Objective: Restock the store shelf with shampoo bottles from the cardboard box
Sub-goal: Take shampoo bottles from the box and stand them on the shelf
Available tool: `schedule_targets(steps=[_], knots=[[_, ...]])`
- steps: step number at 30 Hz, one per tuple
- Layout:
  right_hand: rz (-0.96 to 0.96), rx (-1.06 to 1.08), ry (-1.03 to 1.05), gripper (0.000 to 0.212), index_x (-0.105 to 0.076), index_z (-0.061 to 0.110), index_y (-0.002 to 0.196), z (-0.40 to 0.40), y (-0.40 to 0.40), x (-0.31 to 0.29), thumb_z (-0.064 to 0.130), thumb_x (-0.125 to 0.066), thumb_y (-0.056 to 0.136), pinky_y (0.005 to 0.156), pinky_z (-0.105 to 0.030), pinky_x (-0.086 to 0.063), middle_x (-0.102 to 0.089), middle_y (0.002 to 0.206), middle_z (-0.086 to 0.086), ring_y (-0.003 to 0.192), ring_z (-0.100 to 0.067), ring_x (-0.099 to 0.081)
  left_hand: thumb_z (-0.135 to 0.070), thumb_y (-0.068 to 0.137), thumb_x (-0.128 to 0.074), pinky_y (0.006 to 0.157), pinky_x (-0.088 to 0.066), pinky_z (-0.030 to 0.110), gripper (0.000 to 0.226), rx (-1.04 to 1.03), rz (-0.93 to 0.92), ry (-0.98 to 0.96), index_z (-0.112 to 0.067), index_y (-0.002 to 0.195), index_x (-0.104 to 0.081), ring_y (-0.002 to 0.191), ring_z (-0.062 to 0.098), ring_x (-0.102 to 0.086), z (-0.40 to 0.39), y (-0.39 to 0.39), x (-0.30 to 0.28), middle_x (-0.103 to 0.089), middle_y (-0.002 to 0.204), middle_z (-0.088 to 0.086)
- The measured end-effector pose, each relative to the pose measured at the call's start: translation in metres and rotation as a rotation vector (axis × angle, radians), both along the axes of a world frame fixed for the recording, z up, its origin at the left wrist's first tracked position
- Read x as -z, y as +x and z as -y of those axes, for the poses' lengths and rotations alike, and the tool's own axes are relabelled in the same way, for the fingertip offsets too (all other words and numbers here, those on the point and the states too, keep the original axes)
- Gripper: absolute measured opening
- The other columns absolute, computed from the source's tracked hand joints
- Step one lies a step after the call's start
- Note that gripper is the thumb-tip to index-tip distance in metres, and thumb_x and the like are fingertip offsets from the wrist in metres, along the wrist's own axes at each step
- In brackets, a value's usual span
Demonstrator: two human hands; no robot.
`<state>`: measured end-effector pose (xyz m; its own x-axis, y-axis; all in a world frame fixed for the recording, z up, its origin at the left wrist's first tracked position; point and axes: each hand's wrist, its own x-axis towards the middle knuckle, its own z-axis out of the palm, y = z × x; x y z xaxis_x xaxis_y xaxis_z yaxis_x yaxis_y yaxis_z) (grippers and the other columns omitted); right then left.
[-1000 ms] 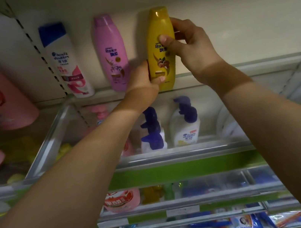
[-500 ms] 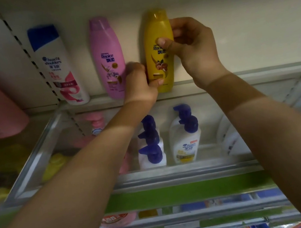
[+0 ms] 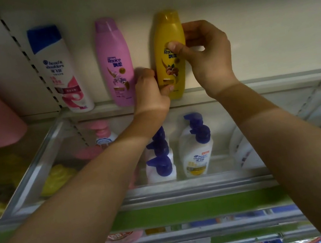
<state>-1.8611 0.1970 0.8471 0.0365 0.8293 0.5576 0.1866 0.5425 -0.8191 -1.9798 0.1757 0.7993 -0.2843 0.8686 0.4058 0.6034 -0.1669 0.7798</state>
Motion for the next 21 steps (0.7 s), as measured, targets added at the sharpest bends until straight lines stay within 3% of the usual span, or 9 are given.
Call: schedule_targets(steps=[13, 17, 21], knots=[[0.053, 0.002, -0.050, 0.041, -0.058, 0.016, 0.112, 0.002, 0.000, -0.004, 0.033, -0.077, 0.080, 0.076, -0.018, -0.055, -0.066, 0.103, 0.003, 0.089, -0.007, -0.065, -0.016, 0.083, -0.070, 0.089, -0.049, 0.037, 0.033, 0.009, -0.022, -0.025, -0.002, 0.108, -0.053, 0.099, 0.027, -0.060, -0.002, -0.002, 0.001, -0.060, 0.109, 0.017], [0.065, 0.026, -0.099, 0.050, -0.053, 0.017, 0.122, 0.011, 0.004, -0.004, 0.039, -0.074, 0.082, 0.080, -0.015, -0.053, -0.061, 0.112, 0.003, 0.098, -0.007, -0.061, -0.021, 0.079, -0.075, 0.078, -0.050, 0.026, 0.025, 0.003, 0.002, -0.046, -0.015, 0.089, -0.052, 0.090, 0.022, -0.063, 0.004, -0.001, -0.003, -0.064, 0.101, 0.012], [0.070, 0.068, -0.144, 0.051, -0.051, 0.016, 0.126, 0.028, 0.013, 0.001, 0.044, -0.067, 0.087, 0.073, -0.006, -0.047, -0.059, 0.115, 0.005, 0.095, 0.001, -0.057, -0.024, 0.074, -0.079, 0.066, -0.045, 0.010, 0.031, 0.034, 0.056, -0.063, -0.017, 0.087, -0.051, 0.075, 0.009, -0.060, 0.023, 0.003, -0.009, -0.061, 0.083, -0.002]])
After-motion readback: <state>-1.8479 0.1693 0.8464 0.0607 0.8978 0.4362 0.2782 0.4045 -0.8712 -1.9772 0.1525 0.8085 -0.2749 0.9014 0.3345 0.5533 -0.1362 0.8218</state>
